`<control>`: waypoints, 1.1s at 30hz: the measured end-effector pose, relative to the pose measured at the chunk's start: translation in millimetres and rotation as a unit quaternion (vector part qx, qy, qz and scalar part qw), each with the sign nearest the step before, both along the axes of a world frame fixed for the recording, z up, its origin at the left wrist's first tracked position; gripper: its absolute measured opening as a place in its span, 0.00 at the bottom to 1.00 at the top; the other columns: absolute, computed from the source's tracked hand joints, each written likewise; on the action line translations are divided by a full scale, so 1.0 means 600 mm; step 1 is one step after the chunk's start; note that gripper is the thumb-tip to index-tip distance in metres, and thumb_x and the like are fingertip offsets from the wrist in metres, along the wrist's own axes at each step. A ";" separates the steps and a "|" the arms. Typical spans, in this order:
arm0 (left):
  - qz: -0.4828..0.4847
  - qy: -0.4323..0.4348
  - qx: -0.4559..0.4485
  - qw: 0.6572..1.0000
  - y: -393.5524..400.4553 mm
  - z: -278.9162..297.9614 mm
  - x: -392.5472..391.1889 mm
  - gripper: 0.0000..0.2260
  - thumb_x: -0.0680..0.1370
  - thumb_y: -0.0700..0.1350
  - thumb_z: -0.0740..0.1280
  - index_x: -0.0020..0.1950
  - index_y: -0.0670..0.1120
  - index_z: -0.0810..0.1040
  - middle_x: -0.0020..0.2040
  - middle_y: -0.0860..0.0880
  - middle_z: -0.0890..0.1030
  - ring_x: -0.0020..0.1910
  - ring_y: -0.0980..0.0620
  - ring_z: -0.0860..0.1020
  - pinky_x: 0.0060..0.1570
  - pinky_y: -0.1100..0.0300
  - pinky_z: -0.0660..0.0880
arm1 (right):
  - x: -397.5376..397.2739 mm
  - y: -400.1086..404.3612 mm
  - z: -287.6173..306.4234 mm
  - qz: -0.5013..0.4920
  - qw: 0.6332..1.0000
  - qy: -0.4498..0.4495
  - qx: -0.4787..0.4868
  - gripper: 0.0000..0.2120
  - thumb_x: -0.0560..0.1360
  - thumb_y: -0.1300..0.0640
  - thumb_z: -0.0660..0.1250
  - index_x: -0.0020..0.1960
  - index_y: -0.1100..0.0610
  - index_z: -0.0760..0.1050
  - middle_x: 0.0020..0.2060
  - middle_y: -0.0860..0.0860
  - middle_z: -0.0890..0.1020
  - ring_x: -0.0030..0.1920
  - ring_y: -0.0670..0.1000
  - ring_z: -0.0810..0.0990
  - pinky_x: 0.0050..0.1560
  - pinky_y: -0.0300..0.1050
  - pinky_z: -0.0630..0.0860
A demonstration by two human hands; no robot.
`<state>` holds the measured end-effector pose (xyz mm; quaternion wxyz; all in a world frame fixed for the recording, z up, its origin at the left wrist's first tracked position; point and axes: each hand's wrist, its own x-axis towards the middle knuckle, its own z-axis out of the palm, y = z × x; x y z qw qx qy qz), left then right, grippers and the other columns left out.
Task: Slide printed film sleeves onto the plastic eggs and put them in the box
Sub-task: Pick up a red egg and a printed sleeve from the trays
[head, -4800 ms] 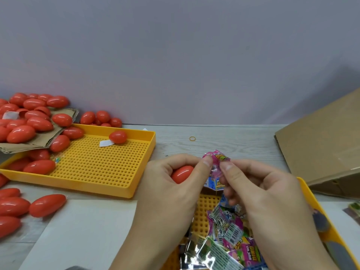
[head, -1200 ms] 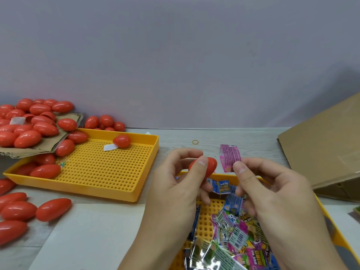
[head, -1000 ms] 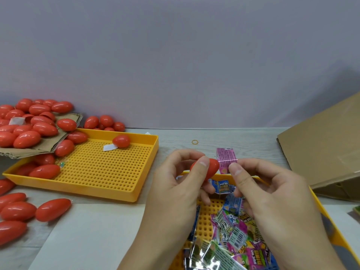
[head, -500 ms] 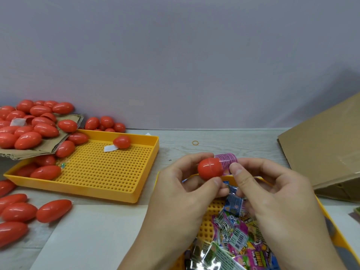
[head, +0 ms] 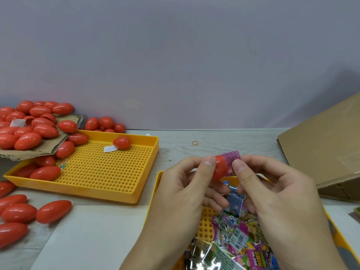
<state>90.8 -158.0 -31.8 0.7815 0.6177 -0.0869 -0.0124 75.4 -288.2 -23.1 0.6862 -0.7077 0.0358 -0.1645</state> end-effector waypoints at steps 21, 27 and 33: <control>-0.002 -0.018 0.004 1.000 0.005 -0.001 0.001 0.05 0.72 0.51 0.68 0.47 0.55 0.81 0.31 0.44 0.81 0.26 0.49 0.75 0.28 0.60 0.72 | 0.002 -0.001 -0.004 -0.004 1.000 -0.011 -0.019 0.14 0.60 0.38 0.69 0.44 0.38 0.82 0.29 0.46 0.82 0.25 0.43 0.74 0.33 0.40 0.72; 0.006 -0.009 0.032 0.999 0.007 -0.002 0.000 0.06 0.71 0.53 0.69 0.47 0.55 0.81 0.34 0.43 0.84 0.29 0.48 0.77 0.29 0.59 0.73 | 0.002 -0.003 -0.005 0.004 1.000 -0.010 -0.024 0.11 0.62 0.41 0.69 0.44 0.37 0.82 0.29 0.46 0.83 0.26 0.42 0.75 0.33 0.40 0.73; 0.000 0.001 0.008 1.000 0.004 -0.001 0.001 0.10 0.70 0.48 0.73 0.49 0.49 0.80 0.37 0.40 0.84 0.30 0.46 0.81 0.30 0.57 0.78 | 0.003 -0.005 -0.007 0.013 0.999 -0.022 -0.032 0.10 0.62 0.44 0.70 0.43 0.41 0.83 0.35 0.46 0.85 0.31 0.45 0.82 0.27 0.33 0.73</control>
